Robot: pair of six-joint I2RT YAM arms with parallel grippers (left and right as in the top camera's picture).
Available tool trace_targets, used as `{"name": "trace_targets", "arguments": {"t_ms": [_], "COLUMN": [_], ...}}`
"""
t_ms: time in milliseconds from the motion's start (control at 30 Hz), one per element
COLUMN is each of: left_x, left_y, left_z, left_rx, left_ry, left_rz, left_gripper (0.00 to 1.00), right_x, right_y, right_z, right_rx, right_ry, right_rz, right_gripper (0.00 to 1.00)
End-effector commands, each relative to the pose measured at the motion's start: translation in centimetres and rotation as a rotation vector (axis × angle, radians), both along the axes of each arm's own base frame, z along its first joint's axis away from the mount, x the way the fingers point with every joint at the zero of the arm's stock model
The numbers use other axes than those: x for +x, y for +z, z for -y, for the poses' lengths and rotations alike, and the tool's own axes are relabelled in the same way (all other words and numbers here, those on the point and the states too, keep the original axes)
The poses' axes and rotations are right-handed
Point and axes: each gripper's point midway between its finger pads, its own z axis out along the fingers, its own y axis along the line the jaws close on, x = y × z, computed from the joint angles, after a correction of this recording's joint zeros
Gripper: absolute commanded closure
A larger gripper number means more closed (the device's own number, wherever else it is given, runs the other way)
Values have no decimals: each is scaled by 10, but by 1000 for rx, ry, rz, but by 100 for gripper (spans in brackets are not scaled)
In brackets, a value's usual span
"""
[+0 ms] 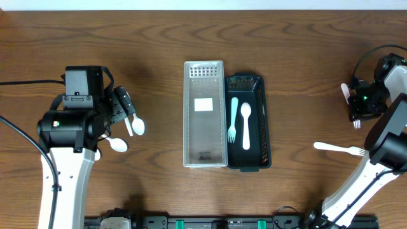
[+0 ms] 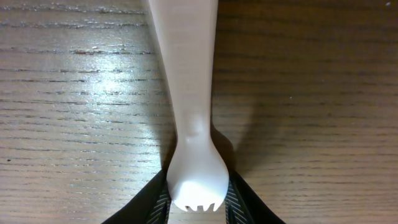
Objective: Pack container
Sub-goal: 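Grasp the white fork near its tines with the right gripper, then carry the white fork into the dark green basket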
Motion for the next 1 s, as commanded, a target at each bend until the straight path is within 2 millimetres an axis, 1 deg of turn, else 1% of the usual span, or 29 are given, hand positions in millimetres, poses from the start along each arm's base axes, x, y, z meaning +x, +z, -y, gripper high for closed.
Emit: {"name": "trace_targets", "arguments": {"t_ms": [0, 67, 233, 300, 333, 400, 433, 500, 567, 667, 800, 833, 900, 933, 967], "left_x": [1, 1, 1, 1, 1, 1, 1, 1, 1, 1, 1, 1, 1, 1, 1], "left_y": [2, 2, 2, 2, 2, 2, 2, 2, 2, 2, 2, 2, 2, 2, 2], "left_z": [-4, -4, -4, -4, -4, -4, -4, -4, -4, -4, -4, -4, -4, -4, -4], "left_rx": [25, 25, 25, 25, 25, 25, 25, 25, 25, 25, 25, 25, 25, 25, 25], "left_ry": [-1, -1, -1, -1, -1, -1, -1, -1, -1, -1, -1, -1, -1, -1, -1], "left_rz": [-1, -1, -1, -1, -1, -1, -1, -1, -1, -1, -1, -1, -1, -1, -1], "left_gripper": [2, 2, 2, 2, 2, 2, 2, 2, 2, 2, 2, 2, 2, 2, 2], "right_x": [-10, -10, -10, -9, -9, -7, -4, 1, 8, 25, 56, 63, 72, 76, 78], "right_y": [-19, -19, -19, -19, -19, -19, -18, -15, -7, 16, 73, 94, 125, 145, 158], "right_z": [-13, -13, -13, -14, -15, -14, -13, -13, -14, -17, -30, -38, -55, -68, -80], "right_rx": [69, 69, 70, 78, 80, 72, 64, 51, 36, 7, -35, -41, -46, -46, -44], "right_ry": [-9, -9, -9, -10, -13, -40, -68, -109, -147, -196, -287, -296, -291, -281, -274], "right_rz": [-35, -35, -34, -30, -28, -19, -12, 1, 19, 73, 194, 231, 286, 320, 345], "right_gripper": [73, 76, 78, 82, 85, 96, 99, 99, 99, 99, 99, 99, 99, 99, 99]}}
